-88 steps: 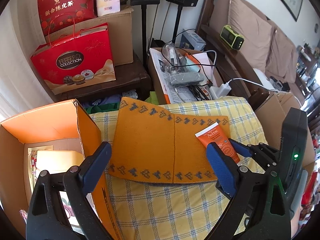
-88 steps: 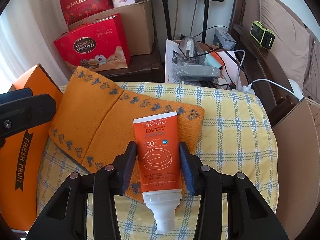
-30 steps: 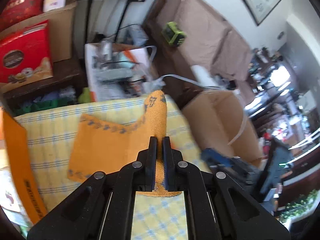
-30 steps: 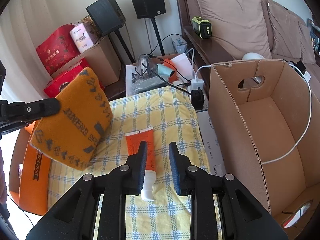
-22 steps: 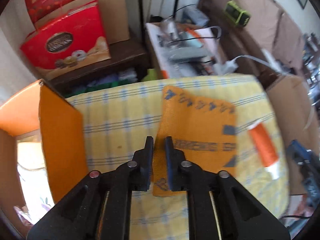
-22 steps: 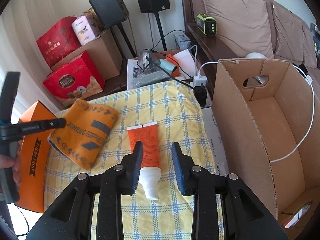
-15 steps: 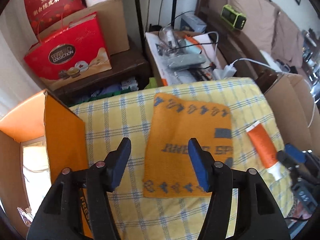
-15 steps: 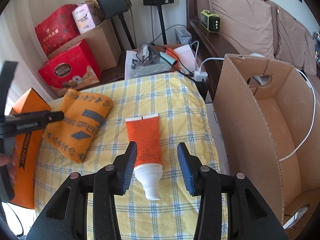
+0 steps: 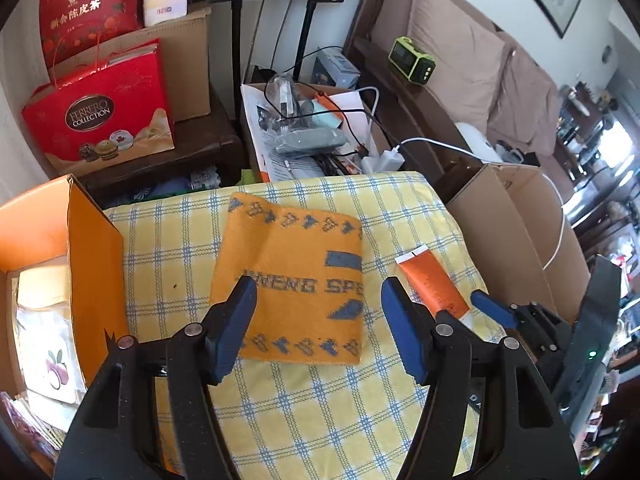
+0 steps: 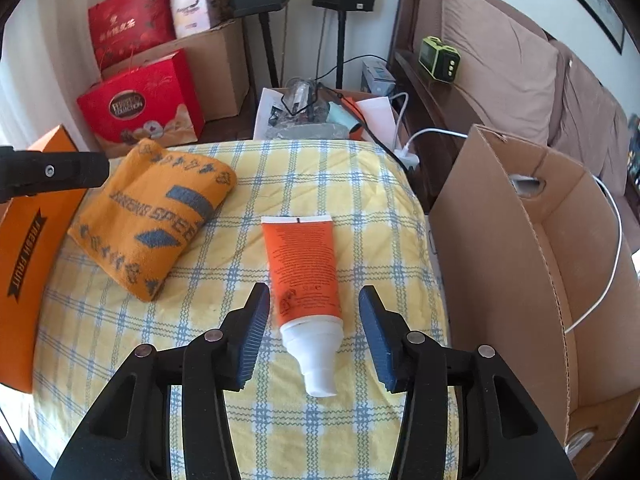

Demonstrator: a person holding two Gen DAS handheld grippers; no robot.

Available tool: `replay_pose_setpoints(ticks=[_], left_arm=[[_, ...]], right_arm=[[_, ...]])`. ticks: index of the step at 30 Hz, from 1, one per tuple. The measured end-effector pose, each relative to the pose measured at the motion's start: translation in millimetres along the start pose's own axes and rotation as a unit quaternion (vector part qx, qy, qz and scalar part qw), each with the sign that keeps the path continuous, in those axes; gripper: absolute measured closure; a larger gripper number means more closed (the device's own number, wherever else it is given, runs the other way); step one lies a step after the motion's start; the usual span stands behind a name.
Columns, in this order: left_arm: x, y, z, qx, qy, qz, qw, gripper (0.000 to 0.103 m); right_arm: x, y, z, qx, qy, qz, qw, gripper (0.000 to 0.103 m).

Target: Organize objects

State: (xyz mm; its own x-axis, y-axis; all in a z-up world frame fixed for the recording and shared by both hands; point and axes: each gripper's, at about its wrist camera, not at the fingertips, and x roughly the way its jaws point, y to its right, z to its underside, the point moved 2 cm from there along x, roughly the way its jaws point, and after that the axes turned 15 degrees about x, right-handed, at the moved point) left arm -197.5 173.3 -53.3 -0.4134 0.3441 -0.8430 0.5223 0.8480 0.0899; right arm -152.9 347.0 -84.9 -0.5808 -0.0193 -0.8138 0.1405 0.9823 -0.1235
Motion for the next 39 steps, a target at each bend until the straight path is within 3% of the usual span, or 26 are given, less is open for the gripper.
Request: replay_pose_setpoints(ticks=[6, 9, 12, 16, 19, 21, 25, 31, 39], left_arm=[[1.7, -4.0, 7.5, -0.012, -0.006, 0.007, 0.9999, 0.042], [3.5, -4.2, 11.2, -0.013, -0.009, 0.01, 0.9998, 0.041], [5.9, -2.4, 13.0, -0.012, -0.013, 0.014, 0.9998, 0.041], [10.1, 1.2, 15.1, -0.011, -0.019, 0.023, 0.9995, 0.041], [12.8, 3.4, 15.6, -0.007, -0.023, 0.023, 0.9994, 0.041], [14.7, 3.8, 16.3, -0.008, -0.025, 0.025, 0.9993, 0.041], [17.9, 6.0, 17.8, -0.006, -0.028, 0.028, 0.9992, 0.041], [27.5, 11.6, 18.4, 0.0, -0.037, 0.028, 0.9989, 0.041], [52.8, 31.6, 25.8, 0.054, -0.061, -0.027, 0.9963, 0.033]], right_arm=[[10.2, -12.6, 4.4, -0.031, 0.001, 0.023, 0.999, 0.057], [14.0, -13.5, 3.4, -0.035, 0.003, 0.031, 0.999, 0.065], [15.8, -10.7, 1.1, -0.03, -0.004, 0.021, 0.999, 0.065], [16.4, 14.2, -7.5, 0.045, -0.034, -0.043, 0.997, 0.066], [19.2, 42.4, -12.2, 0.126, -0.067, -0.11, 0.984, 0.066], [19.1, 56.4, -13.4, 0.154, -0.073, -0.123, 0.978, 0.066], [10.3, 70.0, -16.8, 0.156, -0.054, -0.089, 0.982, 0.062], [8.7, 65.2, -15.0, 0.135, -0.05, -0.076, 0.987, 0.064], [14.1, 49.8, -9.4, 0.1, -0.053, -0.053, 0.992, 0.063]])
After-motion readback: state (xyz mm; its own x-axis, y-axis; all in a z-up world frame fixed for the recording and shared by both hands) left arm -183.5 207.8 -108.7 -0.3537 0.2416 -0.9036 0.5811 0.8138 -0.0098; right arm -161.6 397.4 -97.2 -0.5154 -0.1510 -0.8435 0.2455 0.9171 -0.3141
